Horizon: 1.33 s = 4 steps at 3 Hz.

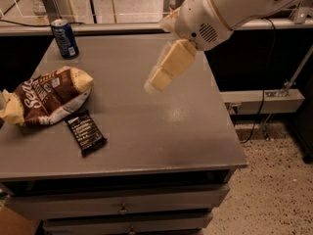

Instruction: Pick brown chip bag

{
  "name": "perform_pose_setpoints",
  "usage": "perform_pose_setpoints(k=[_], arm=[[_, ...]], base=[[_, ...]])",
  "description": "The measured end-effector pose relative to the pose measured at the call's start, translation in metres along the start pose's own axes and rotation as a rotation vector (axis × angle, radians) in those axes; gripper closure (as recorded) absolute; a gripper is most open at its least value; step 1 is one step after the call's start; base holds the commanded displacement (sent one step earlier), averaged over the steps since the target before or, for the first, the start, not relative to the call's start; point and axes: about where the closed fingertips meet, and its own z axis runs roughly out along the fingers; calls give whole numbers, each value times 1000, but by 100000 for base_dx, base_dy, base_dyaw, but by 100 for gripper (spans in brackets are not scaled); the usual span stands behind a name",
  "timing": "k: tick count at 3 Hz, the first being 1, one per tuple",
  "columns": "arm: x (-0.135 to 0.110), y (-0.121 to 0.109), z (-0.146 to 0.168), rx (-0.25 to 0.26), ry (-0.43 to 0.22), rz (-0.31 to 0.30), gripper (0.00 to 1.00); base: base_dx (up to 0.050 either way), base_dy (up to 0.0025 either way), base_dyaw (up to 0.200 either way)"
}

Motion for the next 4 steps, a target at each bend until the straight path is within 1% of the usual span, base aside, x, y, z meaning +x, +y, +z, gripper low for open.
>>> perform_pose_setpoints(k=[2, 3, 4], arm=[[-21, -14, 91, -33, -39, -137, 0], [-35, -19, 134, -41, -59, -178, 0], [-51, -17, 178, -57, -72, -211, 0]], base=[[0, 0, 0], [0, 0, 0], [0, 0, 0]])
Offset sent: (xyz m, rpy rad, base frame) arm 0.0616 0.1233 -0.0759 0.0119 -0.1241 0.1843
